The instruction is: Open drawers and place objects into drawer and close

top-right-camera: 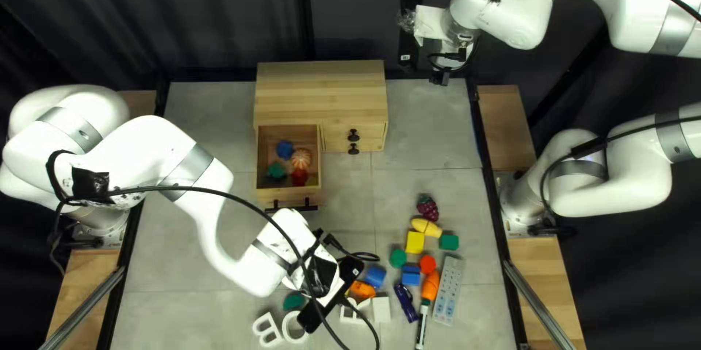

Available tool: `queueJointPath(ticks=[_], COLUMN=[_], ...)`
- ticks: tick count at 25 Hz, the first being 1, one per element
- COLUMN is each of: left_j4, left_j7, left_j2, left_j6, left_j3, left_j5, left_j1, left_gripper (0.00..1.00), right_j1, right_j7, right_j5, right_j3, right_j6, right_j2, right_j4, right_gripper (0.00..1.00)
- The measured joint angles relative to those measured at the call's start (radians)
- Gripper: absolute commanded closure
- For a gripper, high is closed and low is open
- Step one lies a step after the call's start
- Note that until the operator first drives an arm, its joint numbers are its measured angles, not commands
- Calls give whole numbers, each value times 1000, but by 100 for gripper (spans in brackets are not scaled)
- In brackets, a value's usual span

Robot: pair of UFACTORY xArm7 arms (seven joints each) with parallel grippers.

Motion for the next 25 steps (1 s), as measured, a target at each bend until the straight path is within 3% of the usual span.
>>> queueJointPath(ticks=[3, 11, 13, 14, 18, 19, 20, 25], left_j4=[-13, -42, -46, -49, -69, -73, -78, -89], left_j7=[1, 9, 11, 13, 23, 25, 28, 35], left_j2=[-2, -9, -9, -9, -18, -20, -23, -28], left_j6=[-12, -44, -50, -55, -77, -82, -87, -103], left_j3=[-1, -5, -6, -6, -11, -12, -14, -16], left_j5=[-2, -7, -8, -9, -15, -16, -17, -18], left_j1=[5, 22, 25, 27, 40, 44, 47, 55], left_gripper=[47, 23, 22, 16, 15, 43, 100, 100], right_j1=[0, 0, 0, 0, 0, 0, 0, 0], right_j7=[0, 0, 0, 0, 0, 0, 0, 0], right_j5=[0, 0, 0, 0, 0, 0, 0, 0], right_j3=[0, 0, 0, 0, 0, 0, 0, 0], right_j6=[0, 0, 0, 0, 0, 0, 0, 0], right_j2=[0, 0, 0, 0, 0, 0, 0, 0], right_j4=[0, 0, 0, 0, 0, 0, 0, 0], right_gripper=[0, 0, 0, 0, 0, 0, 0, 0])
